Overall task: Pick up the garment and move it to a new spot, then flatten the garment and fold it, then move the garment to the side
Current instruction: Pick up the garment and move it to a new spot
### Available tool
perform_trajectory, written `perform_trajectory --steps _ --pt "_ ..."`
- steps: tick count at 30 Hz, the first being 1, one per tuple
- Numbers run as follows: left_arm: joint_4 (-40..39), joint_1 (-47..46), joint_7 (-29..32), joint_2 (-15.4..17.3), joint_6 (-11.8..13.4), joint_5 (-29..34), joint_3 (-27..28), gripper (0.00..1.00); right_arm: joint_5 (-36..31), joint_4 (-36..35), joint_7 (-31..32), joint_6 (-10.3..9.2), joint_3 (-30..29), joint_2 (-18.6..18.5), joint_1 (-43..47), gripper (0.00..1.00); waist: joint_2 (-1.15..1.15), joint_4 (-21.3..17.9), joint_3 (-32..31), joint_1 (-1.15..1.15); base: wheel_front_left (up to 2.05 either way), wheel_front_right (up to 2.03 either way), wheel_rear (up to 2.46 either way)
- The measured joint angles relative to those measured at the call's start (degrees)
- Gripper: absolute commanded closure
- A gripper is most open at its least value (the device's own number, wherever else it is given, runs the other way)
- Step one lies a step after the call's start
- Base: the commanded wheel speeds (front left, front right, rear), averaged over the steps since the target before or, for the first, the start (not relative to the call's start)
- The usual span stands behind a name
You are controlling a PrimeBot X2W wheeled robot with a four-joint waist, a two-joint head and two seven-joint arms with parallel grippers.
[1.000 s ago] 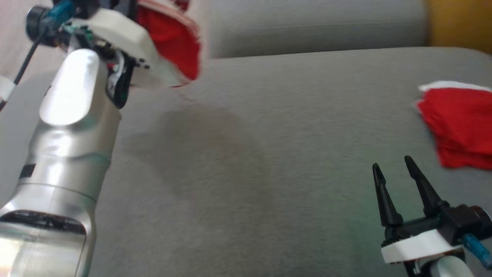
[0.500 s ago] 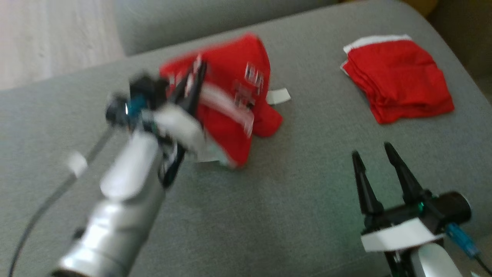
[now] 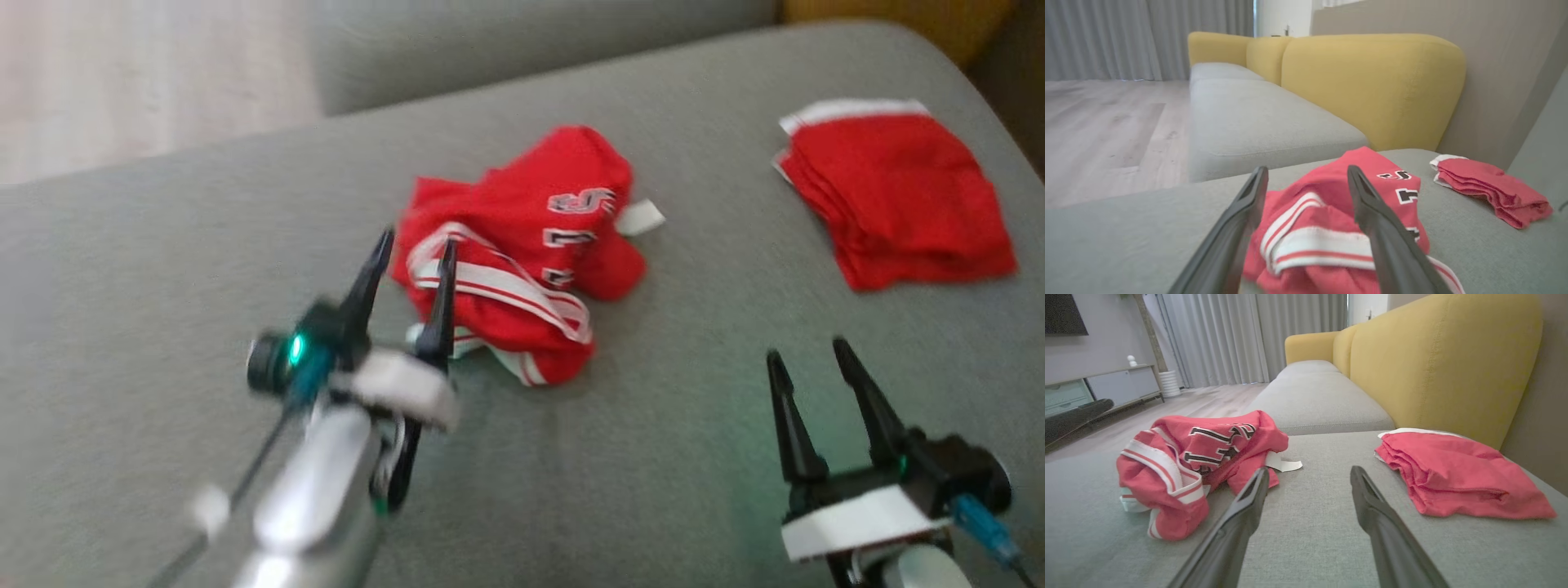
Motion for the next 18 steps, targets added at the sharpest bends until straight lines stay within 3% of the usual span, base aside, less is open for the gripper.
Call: perform_trajectory --steps 4,10,13,18 --pt "-12.29 11.8 -0.05 0.09 4.03 4.34 5.54 0.0 -0.07 0.12 0.0 0.0 -1.44 0.47 1.97 0.0 0.0 4.56 -3.04 -0.02 0.0 0.0 0.0" --pt "-27.31 26.45 -0.07 0.36 4.94 8.4 13.24 0.0 -0.09 -0.01 0.0 0.0 -4.17 0.99 3.36 0.0 0.0 10.95 -6.73 -0.02 0.0 0.0 0.0" --pt "-31.26 31.78 -0.08 0.48 4.98 8.75 15.08 0.0 -0.1 0.14 0.0 0.0 -4.8 1.37 5.5 0.0 0.0 13.6 -8.11 -0.01 0.0 0.0 0.0" --pt "-31.94 38.71 -0.13 0.53 5.52 15.06 15.86 0.0 -0.57 0.45 0.0 0.0 -4.64 2.23 7.5 0.0 0.0 16.17 -10.16 -0.01 0.0 0.0 0.0"
